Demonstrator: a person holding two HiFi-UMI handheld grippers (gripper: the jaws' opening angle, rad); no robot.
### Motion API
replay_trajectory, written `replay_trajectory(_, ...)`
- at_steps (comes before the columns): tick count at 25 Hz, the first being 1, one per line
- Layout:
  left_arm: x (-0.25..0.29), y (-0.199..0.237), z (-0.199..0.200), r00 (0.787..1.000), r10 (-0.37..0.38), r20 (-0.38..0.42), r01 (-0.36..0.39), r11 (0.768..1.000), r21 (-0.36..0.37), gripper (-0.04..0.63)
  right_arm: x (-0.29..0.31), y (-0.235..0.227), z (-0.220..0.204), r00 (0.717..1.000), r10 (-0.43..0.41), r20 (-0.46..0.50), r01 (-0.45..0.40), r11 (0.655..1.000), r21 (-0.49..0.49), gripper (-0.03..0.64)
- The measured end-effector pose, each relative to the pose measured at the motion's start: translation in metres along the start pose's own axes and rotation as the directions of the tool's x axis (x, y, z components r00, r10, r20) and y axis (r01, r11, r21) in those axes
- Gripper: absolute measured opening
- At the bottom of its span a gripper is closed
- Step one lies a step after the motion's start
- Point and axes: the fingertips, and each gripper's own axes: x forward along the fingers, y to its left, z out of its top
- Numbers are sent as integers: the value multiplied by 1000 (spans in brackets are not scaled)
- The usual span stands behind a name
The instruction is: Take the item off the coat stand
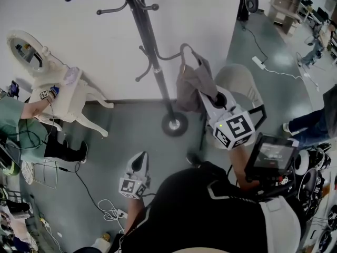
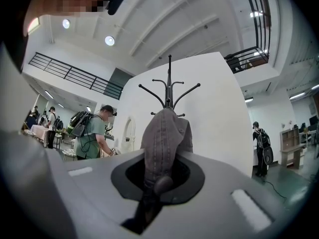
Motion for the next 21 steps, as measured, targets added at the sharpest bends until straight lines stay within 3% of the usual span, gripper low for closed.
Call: replay_trajectory(21,-1,0,-6,1000,-1,-2,1,1000,7,-2,-1,3,2,1000,9,-1,-9,1000,-11,23)
